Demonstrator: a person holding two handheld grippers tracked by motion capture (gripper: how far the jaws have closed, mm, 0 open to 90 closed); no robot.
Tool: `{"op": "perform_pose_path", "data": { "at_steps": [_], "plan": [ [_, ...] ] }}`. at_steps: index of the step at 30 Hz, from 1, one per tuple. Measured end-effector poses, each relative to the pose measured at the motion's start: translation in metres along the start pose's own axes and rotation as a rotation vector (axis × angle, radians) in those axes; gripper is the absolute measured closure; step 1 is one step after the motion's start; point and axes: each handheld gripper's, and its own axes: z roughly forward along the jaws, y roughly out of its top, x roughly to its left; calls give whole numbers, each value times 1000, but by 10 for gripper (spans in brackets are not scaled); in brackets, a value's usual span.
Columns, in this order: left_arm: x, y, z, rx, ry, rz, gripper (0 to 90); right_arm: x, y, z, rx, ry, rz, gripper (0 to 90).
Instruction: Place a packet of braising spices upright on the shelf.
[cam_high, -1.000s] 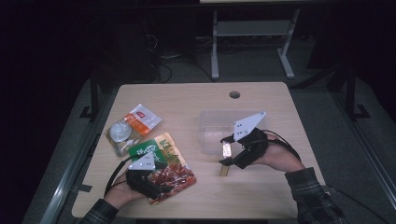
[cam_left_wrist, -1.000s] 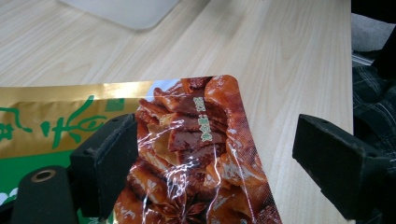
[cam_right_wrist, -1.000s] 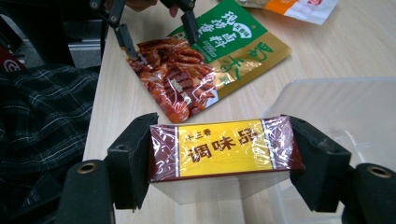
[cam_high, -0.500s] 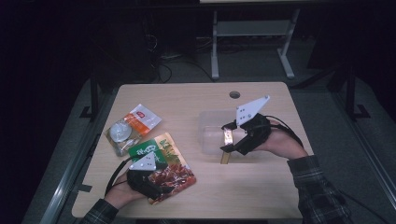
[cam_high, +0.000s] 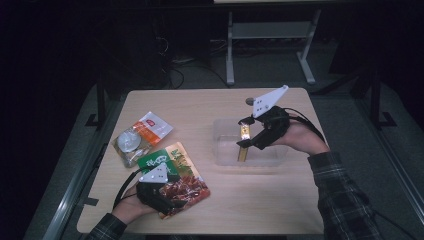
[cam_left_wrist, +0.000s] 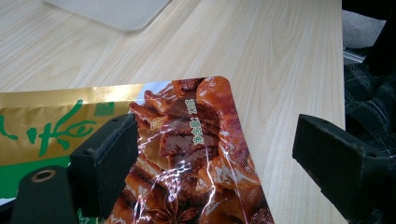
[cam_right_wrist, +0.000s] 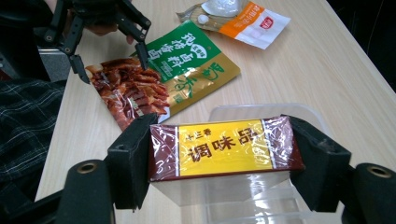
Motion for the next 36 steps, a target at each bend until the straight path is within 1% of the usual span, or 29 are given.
{"op": "perform_pose_path", "data": {
  "at_steps": [2, 3, 6, 7, 8, 9, 10, 13, 17, 19, 20, 21, 24, 25, 28, 30, 32, 33, 36],
  "plan": [
    [0, 0, 0, -2, 0, -4, 139, -9, 1, -1, 10, -8, 0, 301],
    [0, 0, 0, 6, 0, 4, 139, -11, 1, -2, 8, -11, 2, 301],
    [0, 0, 0, 6, -1, 3, 138, -17, 0, -3, 3, -8, 9, 301],
    [0, -1, 0, 3, -1, -2, 139, -23, 0, -3, 3, -10, 11, 301],
    [0, -1, 0, 0, -1, -5, 139, -25, 0, -3, 4, -12, 15, 301],
    [0, -2, -1, 0, 0, -9, 139, -27, 0, -3, 5, -13, 9, 301],
    [0, -2, -1, 0, 0, -9, 139, -27, 0, -3, 5, -13, 9, 301],
    [-1, -5, -4, 5, 9, -20, 139, -36, -4, 0, -6, -9, 31, 301],
    [-3, -9, -8, 6, 23, -30, 139, -44, -11, 4, 5, -12, 42, 301],
    [-4, -11, -10, 7, 31, -34, 139, -47, -13, 5, 6, -6, 55, 301],
    [-4, -11, -10, 7, 31, -34, 139, -47, -13, 5, 6, -6, 55, 301],
    [-5, -12, -11, 7, 33, -42, 139, -50, -16, 6, 5, -3, 54, 301],
    [-6, -16, -15, 12, 49, -46, 139, -52, -18, 8, 4, 0, 56, 301],
    [-7, -18, -16, 5, 54, -60, 139, -55, -19, 9, -3, 4, 58, 301],
    [-9, -19, -17, 0, 57, -66, 139, -57, -20, 11, -7, 10, 52, 301],
    [-10, -21, -19, 0, 62, -70, 139, -60, -23, 14, -3, 11, 46, 301],
    [-11, -23, -20, 1, 66, -76, 139, -60, -24, 15, 4, 18, 57, 301],
    [-11, -23, -21, -1, 67, -79, 139, -62, -25, 16, 10, 18, 47, 301],
    [-11, -24, -21, -1, 70, -82, 139, -63, -26, 18, 13, 26, 50, 300]
  ]
}}
